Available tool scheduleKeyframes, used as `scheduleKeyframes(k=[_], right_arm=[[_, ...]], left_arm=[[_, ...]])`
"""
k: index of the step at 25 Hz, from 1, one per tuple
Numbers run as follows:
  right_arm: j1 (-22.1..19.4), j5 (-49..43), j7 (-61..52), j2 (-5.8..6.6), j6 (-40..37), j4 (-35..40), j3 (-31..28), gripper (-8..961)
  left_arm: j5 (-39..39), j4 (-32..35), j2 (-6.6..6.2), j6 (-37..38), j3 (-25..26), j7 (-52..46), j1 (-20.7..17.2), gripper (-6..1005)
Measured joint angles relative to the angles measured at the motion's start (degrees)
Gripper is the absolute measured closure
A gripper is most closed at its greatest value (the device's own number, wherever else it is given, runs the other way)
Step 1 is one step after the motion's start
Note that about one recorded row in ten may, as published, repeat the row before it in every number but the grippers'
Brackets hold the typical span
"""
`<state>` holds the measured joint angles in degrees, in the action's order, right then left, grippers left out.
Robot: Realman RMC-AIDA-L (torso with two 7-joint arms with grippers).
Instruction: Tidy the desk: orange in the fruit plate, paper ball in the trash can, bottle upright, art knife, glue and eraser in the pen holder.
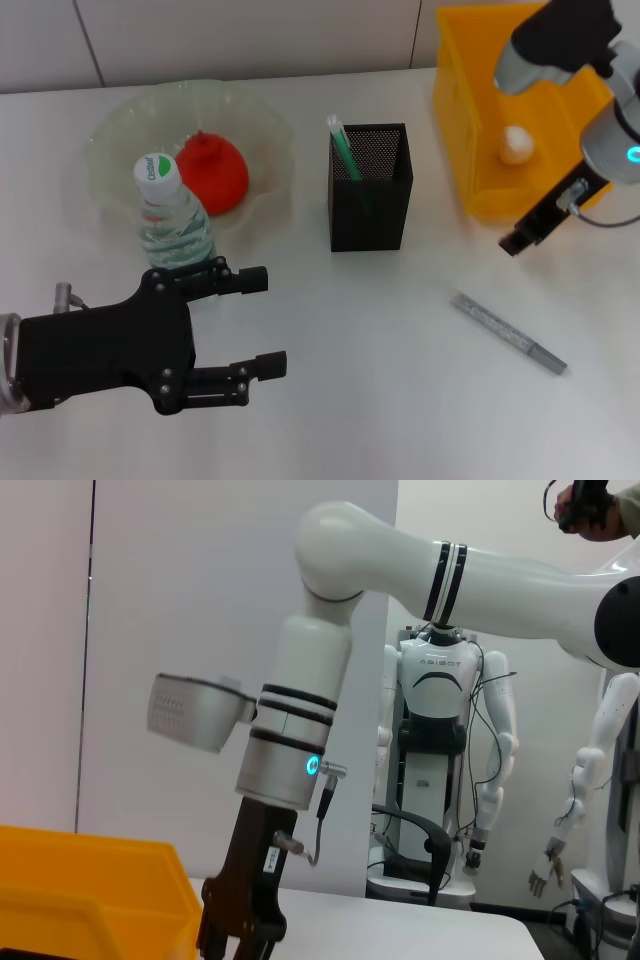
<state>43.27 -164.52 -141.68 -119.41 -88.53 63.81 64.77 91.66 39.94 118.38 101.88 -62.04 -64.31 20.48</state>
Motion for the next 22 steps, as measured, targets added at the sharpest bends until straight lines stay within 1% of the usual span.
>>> scheduleKeyframes(k=[6,12,18,22], right_arm=[[-3.1,4.1,-0.1,-0.02,-1.8,9.9,0.0,551],[-6.1,9.7,0.4,0.03,-0.4,16.4,0.0,547],[-11.5,21.5,4.5,0.2,4.6,22.0,-0.5,542],[-14.5,29.3,8.3,0.31,7.9,23.0,-0.9,539]], left_arm=[[0.0,-0.3,0.0,0.0,0.1,0.3,0.1,197],[0.0,-0.3,0.0,-0.2,0.1,0.4,0.2,197],[0.0,-0.3,0.0,-0.5,0.1,0.4,0.6,197],[0.0,-0.3,0.04,-0.5,0.1,0.4,0.7,197]])
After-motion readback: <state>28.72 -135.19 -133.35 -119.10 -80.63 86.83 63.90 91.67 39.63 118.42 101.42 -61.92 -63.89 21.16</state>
